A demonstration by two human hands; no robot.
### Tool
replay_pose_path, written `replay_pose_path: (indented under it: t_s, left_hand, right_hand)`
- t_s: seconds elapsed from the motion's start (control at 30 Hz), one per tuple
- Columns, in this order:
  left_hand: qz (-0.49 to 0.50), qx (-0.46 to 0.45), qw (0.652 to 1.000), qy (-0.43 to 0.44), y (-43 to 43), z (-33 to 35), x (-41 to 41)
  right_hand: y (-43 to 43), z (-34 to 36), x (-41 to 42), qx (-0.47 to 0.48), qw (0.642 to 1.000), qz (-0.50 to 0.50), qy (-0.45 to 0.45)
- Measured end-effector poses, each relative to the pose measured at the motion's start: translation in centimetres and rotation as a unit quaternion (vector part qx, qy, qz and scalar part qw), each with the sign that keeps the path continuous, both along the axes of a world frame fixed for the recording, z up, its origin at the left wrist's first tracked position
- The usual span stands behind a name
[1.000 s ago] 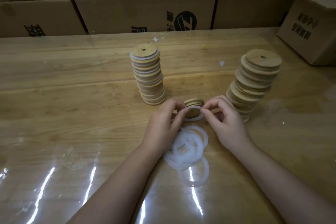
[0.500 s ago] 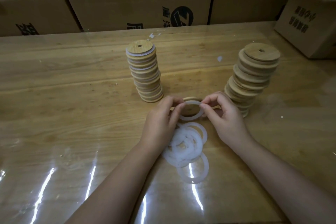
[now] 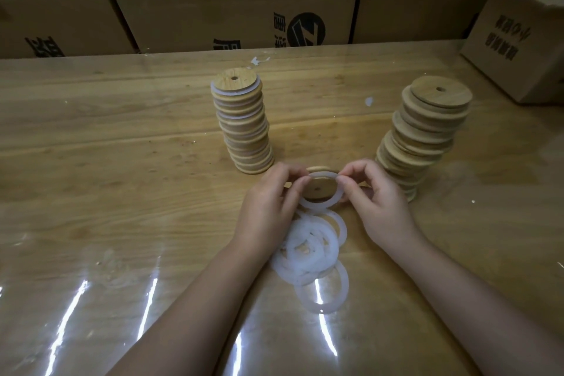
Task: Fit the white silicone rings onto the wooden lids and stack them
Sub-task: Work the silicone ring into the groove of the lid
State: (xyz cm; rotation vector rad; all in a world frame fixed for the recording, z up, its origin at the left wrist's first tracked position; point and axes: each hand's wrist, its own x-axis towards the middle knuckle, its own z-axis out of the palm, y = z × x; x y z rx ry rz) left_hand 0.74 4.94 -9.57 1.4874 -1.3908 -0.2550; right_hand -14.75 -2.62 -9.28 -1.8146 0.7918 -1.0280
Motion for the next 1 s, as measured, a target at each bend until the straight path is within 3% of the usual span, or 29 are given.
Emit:
replay_pose_path:
  t_s: [1.0]
  left_hand:
    - [-0.014,0.031,0.988,0.153,-0.1,1.0,0.5]
  right_hand:
    - [0.1,0.2,0.1,0.033,0.999,0.003,0.02]
